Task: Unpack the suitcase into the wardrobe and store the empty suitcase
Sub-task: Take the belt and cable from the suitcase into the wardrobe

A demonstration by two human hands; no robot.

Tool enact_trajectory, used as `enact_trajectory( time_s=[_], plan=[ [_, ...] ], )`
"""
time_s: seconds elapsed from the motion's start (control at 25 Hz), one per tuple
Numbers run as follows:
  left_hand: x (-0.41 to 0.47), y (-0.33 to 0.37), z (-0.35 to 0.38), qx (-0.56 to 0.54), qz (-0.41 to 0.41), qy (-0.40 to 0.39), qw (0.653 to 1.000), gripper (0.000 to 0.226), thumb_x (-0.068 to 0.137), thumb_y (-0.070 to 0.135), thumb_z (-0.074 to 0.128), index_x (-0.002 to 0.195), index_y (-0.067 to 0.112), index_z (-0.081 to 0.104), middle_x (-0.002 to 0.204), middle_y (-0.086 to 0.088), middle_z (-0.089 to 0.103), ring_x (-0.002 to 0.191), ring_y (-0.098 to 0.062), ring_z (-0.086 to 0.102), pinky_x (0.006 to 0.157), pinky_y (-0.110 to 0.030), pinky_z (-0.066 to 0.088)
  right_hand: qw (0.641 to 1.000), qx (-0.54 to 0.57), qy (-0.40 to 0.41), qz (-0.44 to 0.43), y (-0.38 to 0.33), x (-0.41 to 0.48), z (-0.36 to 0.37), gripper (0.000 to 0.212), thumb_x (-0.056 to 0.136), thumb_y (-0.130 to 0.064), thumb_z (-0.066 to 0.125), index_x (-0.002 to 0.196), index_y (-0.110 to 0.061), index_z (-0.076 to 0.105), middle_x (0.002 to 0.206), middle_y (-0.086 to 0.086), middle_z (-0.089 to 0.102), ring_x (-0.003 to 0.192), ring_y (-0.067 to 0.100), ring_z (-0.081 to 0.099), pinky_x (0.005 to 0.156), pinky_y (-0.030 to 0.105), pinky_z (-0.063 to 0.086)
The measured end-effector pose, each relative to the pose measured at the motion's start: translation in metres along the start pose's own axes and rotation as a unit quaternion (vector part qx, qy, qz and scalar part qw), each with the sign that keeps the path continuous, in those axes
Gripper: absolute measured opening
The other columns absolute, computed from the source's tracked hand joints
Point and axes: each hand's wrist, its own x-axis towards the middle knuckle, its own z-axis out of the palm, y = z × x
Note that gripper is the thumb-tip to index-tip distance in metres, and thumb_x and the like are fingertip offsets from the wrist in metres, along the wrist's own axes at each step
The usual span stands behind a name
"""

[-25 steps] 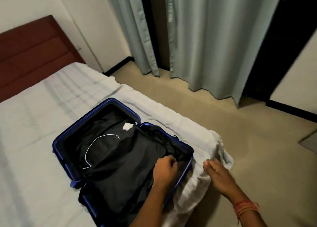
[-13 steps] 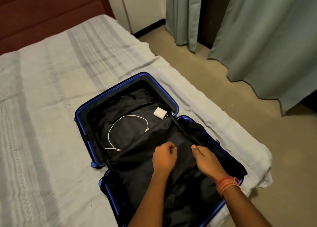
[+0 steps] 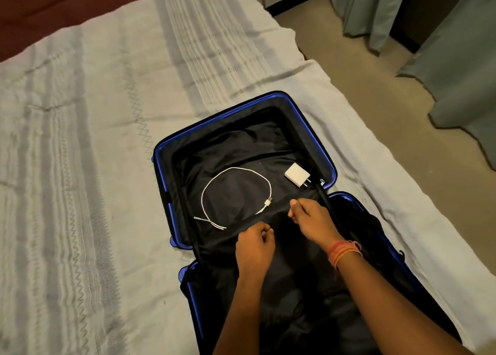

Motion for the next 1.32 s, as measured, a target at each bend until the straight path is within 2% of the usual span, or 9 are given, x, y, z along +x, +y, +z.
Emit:
enact_trajectory(
  time_s=[0.2,0.48,0.76,0.88,1.0,1.04,1.12,1.2,1.32],
  plan=[
    [0.046,0.000,0.021,-0.013,-0.021,0.036,0.999,0.011,0.088,0.020,0.060,0.086,0.014,0.069,0.071,-0.004,0.068,0.068,-0.019,0.063,0.063,-0.024,0.041,0.998,-0.059,0.002,-0.009,0.011,0.074,0.018,0.015,0.089,-0.005,0.056,0.092,-0.009,0.070,0.093,0.003,0.071,0.085,0.015,0.064,0.078,0.013,0.041],
    [0.094,-0.033,0.027,-0.016,-0.083,0.073,0.994,0.014,0.087,0.014,0.064,0.074,0.012,0.068,0.063,0.003,0.060,0.063,-0.011,0.055,0.060,-0.019,0.035,0.912,-0.325,-0.202,-0.145,0.024,0.147,0.083,0.029,0.084,-0.001,0.054,0.110,-0.009,0.067,0.116,0.014,0.061,0.111,0.032,0.055,0.095,0.035,0.041],
    [0.110,-0.060,0.026,-0.044,-0.086,0.052,0.994,0.009,0.086,0.013,0.067,0.089,0.007,0.074,0.086,-0.007,0.073,0.084,-0.019,0.067,0.074,-0.020,0.042,0.852,-0.460,-0.193,-0.158,0.031,0.174,0.095,0.027,0.089,-0.002,0.048,0.112,-0.007,0.061,0.119,0.014,0.057,0.114,0.035,0.053,0.089,0.039,0.046],
    [0.111,-0.060,0.023,-0.042,-0.071,0.043,0.996,0.011,0.085,0.010,0.067,0.095,0.010,0.072,0.092,-0.006,0.071,0.087,-0.020,0.067,0.075,-0.020,0.042,0.904,-0.353,-0.188,-0.151,0.034,0.168,0.085,0.015,0.083,-0.006,0.058,0.094,-0.013,0.066,0.102,0.010,0.066,0.099,0.030,0.060,0.081,0.034,0.045],
    [0.105,-0.049,0.013,-0.046,0.000,0.033,0.998,0.046,0.078,0.000,0.072,0.122,0.009,0.061,0.111,-0.004,0.057,0.092,-0.018,0.061,0.078,-0.016,0.042,0.971,-0.101,-0.206,-0.071,0.025,0.139,0.065,0.014,0.084,-0.004,0.063,0.091,-0.015,0.068,0.078,0.003,0.070,0.076,0.018,0.066,0.073,0.028,0.049],
    [0.105,-0.043,0.007,-0.048,0.022,0.033,0.998,0.058,0.076,-0.003,0.072,0.130,0.009,0.054,0.116,-0.002,0.050,0.093,-0.015,0.058,0.079,-0.014,0.041,0.968,0.027,-0.249,-0.018,0.017,0.124,0.056,0.018,0.088,-0.002,0.060,0.101,-0.012,0.067,0.077,0.003,0.070,0.073,0.013,0.067,0.073,0.025,0.052],
    [0.104,-0.028,-0.010,-0.042,0.075,0.056,0.995,0.056,0.078,-0.005,0.069,0.131,0.006,0.053,0.116,-0.005,0.051,0.093,-0.016,0.057,0.081,-0.006,0.038,0.906,0.232,-0.348,0.073,-0.004,0.088,0.033,0.027,0.093,-0.001,0.053,0.118,-0.011,0.059,0.083,0.004,0.070,0.079,0.012,0.068,0.079,0.025,0.052],
    [0.100,-0.006,-0.028,-0.016,0.165,0.080,0.983,0.034,0.084,-0.001,0.065,0.117,0.004,0.064,0.108,-0.010,0.062,0.093,-0.022,0.061,0.082,0.002,0.030,0.862,0.281,-0.415,0.079,-0.026,0.047,0.007,0.032,0.092,-0.002,0.054,0.122,-0.012,0.054,0.088,0.007,0.071,0.088,0.019,0.067,0.085,0.031,0.051],
    [0.080,0.036,-0.054,0.023,0.310,0.062,0.949,0.028,0.087,0.009,0.061,0.114,0.009,0.067,0.108,-0.004,0.065,0.101,-0.012,0.051,0.089,0.002,0.026,0.851,0.287,-0.438,0.019,-0.061,-0.009,-0.022,0.033,0.086,-0.001,0.053,0.117,-0.008,0.053,0.079,0.008,0.070,0.075,0.020,0.068,0.075,0.029,0.052]
  ],
)
